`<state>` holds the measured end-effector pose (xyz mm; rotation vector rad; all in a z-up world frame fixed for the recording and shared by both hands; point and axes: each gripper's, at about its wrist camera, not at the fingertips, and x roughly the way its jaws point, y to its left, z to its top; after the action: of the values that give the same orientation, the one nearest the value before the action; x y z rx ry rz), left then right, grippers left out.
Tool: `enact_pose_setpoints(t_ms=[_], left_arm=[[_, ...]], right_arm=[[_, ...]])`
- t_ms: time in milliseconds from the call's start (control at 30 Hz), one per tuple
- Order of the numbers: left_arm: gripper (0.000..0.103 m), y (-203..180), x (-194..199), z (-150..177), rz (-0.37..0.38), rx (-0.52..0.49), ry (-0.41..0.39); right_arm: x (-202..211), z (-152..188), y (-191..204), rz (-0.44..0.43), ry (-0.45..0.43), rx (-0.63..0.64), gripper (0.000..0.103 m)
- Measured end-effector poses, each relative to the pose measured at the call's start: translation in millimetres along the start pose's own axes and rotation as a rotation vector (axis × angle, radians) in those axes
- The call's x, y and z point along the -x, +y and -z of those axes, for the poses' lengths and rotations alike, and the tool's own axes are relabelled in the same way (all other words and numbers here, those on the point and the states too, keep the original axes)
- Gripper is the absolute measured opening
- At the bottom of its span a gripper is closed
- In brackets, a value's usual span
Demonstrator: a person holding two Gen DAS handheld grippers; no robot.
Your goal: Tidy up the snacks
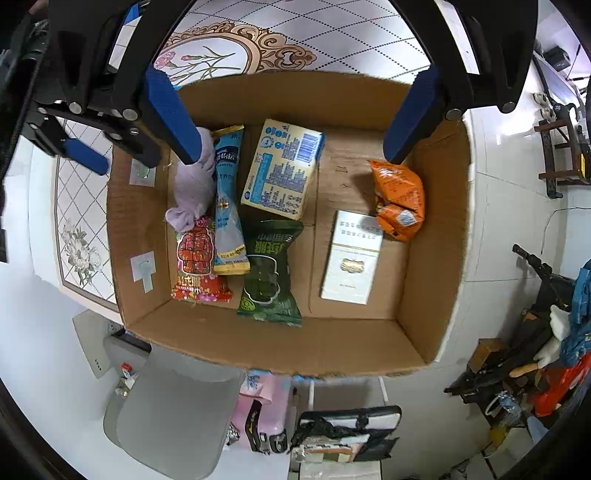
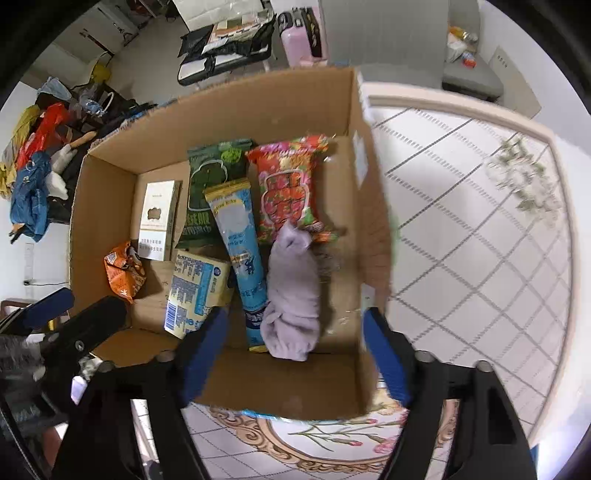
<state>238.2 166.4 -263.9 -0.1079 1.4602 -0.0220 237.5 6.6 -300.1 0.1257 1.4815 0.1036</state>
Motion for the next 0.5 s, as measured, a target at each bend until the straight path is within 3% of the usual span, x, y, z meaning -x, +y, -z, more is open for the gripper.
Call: enact_pose_setpoints(t_ms=[200, 500], left_arm=[[0.101, 4, 41, 16, -0.025, 0.007, -0.059], [0.101, -4, 157, 64, -0.05, -0.012, -0.228]], right_arm=[[53, 12, 2, 0.045, -0.077, 0.014, 0.093], [170, 55, 7, 0.034, -0.241, 0.056, 0.093]])
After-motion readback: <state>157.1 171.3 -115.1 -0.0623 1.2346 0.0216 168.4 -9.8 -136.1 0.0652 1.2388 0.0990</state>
